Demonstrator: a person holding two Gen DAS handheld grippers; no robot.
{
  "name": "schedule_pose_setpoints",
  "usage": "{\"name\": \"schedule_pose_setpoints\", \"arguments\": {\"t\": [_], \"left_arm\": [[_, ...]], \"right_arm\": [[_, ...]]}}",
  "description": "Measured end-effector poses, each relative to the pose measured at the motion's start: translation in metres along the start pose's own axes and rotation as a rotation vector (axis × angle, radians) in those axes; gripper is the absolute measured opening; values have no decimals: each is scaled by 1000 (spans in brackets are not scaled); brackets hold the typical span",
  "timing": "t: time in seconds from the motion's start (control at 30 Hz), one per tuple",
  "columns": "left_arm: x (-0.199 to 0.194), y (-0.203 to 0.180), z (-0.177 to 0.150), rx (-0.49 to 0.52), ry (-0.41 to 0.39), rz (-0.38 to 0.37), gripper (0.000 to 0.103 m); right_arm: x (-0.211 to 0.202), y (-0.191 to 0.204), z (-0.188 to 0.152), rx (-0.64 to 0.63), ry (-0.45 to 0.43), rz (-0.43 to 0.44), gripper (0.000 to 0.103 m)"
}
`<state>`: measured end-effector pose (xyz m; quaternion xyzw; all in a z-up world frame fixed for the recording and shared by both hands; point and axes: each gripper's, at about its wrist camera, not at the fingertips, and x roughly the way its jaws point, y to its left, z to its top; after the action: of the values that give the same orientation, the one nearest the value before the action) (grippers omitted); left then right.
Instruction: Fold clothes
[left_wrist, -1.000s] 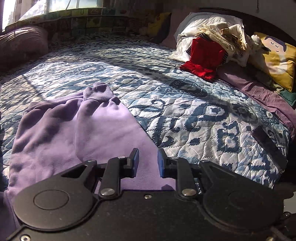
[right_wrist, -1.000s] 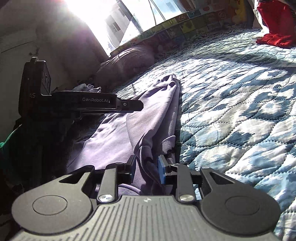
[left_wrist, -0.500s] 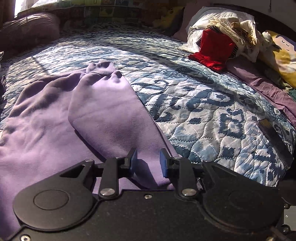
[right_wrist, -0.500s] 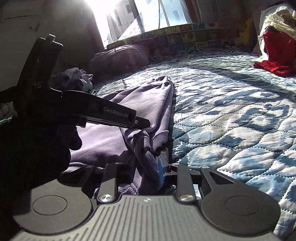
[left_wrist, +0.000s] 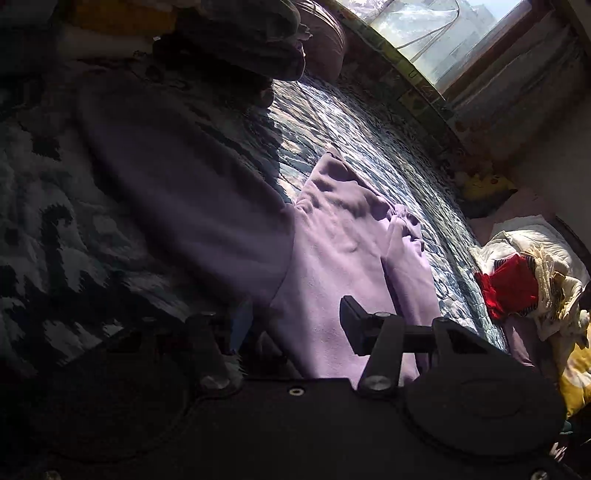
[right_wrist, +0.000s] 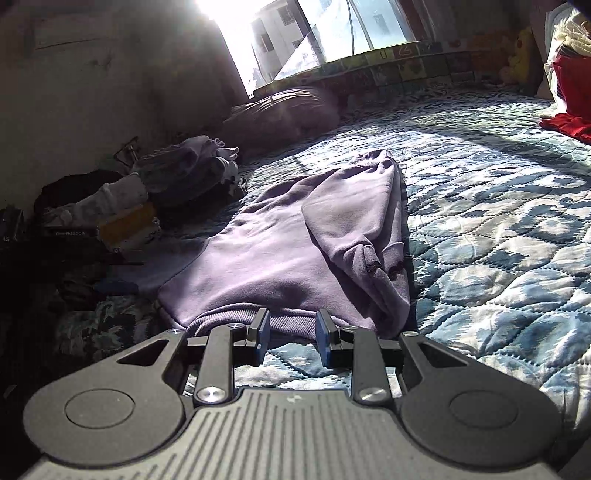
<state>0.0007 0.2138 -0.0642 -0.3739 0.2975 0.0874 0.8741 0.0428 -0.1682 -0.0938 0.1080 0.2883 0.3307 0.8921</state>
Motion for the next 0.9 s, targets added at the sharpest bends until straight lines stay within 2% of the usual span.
{"name": "schedule_pose_setpoints", "arguments": {"t": [0.07,0.23,0.4,0.53,0.63,0.83,0.9], "left_arm": [[-13,29,6,-96,-26,29,51],[-26,74,11,-245,-48,77,51],[-20,93,19,-369,-46,58,51],[-10,101,39,-373,-114,80,51],[1,119,54,-431,-154,52,51],[15,143,95,-433,-243,56,51],[23,154,106,-445,-255,51,48]], "right_arm": [[5,2,-2,2,24,11,28],[14,7,-6,9,78,35,29],[20,7,-10,16,114,39,29],[21,3,-12,35,124,39,29],[25,-4,-13,64,129,39,29],[33,-17,-13,135,137,49,30],[35,-20,-13,149,138,54,30]]}}
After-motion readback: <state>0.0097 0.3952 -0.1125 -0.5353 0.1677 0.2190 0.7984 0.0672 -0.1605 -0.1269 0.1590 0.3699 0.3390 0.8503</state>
